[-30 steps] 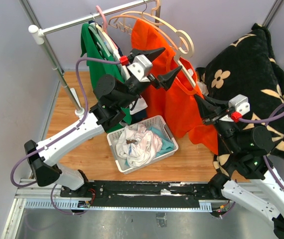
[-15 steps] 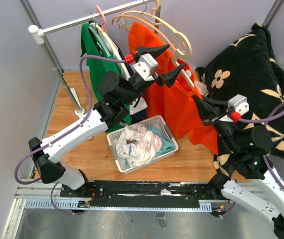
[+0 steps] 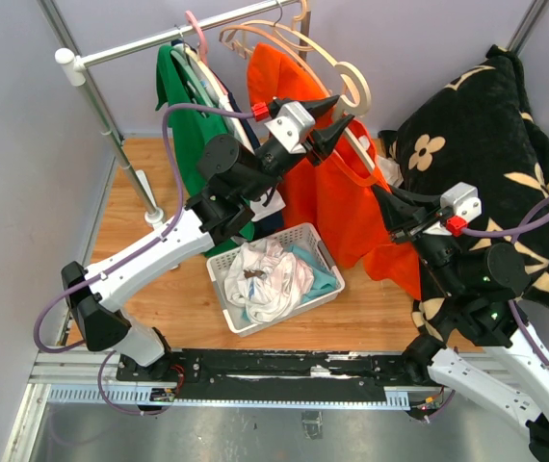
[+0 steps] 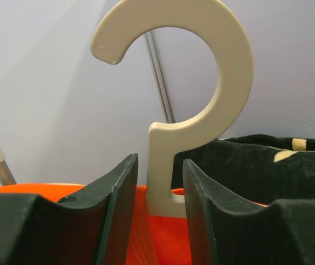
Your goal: Remove the t-shirt from the hanger
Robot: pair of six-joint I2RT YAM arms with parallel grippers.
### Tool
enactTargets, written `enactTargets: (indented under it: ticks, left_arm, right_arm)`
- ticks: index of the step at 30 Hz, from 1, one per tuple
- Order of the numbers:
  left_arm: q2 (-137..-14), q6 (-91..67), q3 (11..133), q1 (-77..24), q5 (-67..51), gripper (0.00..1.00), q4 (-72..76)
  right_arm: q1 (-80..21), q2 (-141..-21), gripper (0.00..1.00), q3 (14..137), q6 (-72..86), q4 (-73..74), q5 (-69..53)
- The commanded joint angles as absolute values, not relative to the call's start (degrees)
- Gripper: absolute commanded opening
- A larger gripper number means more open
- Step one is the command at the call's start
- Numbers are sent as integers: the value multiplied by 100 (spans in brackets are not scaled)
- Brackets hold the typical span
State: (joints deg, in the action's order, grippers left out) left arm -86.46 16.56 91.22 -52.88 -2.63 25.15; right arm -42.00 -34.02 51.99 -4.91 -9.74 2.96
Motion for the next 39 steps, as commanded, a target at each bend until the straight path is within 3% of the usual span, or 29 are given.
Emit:
enactTargets:
  ticks: [1, 4, 8, 10, 15, 18, 30, 39]
  left_arm:
    - [-8718, 1672, 9344, -5273, -234, 40, 2542]
    - [-8734, 1645, 9375, -5275, -248, 31, 2540]
    - [-8725, 1556, 9409, -5273, -236, 6, 2523]
    - [-8707, 1442, 9421, -5274, -138, 1, 2515]
    - [-8684, 1268, 9611, -5273, 248, 0, 2355]
    - [-8710, 1296, 9790, -5269, 461, 0, 2199]
    - [-8776, 1133, 10570, -4736, 177, 0, 1304]
    - [-8820, 838, 10857, -4409, -16, 0, 1136]
  right_arm:
    - [-4157, -3299, 1, 5319, -430, -1346, 202]
    - [-4157, -3296, 1, 5318, -431, -1336, 207]
    - [-4157, -3288, 1, 5317, -435, -1311, 210]
    - [-4157, -3284, 3, 5320, -444, -1274, 226]
    - [-4157, -3225, 44, 5363, -536, -1072, 266]
    - [-4157, -3173, 57, 5383, -595, -930, 255]
    - [-4153, -2670, 62, 5263, -702, -564, 449]
    - [-4157, -2579, 55, 5149, -766, -222, 641]
